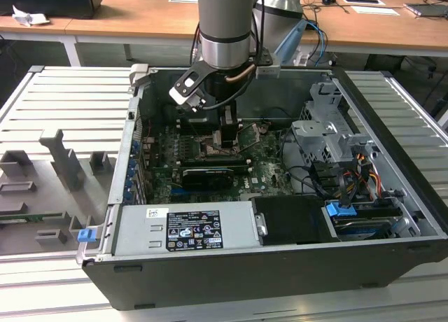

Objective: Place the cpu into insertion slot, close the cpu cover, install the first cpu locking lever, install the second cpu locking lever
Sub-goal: 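Place the cpu into insertion slot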

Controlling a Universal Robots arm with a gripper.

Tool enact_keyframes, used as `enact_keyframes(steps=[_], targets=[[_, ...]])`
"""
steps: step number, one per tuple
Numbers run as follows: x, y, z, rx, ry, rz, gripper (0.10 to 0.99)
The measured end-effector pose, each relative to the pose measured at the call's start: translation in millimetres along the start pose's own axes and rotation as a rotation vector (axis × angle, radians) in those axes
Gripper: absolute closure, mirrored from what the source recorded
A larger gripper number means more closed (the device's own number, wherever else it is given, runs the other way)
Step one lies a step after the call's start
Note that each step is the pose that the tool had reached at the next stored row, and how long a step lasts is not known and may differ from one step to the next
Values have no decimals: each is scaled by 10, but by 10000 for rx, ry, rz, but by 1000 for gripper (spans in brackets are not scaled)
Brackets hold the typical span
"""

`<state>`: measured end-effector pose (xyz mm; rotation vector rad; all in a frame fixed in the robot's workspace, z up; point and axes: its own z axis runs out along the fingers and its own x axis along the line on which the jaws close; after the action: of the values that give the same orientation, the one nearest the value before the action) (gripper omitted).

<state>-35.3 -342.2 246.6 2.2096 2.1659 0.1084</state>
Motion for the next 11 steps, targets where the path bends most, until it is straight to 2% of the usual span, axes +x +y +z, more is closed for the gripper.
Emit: enact_keyframes(steps=[9,11], targets=[[43,2,33,39,-1,0,557],[54,21,42,98,-5,1,557]])
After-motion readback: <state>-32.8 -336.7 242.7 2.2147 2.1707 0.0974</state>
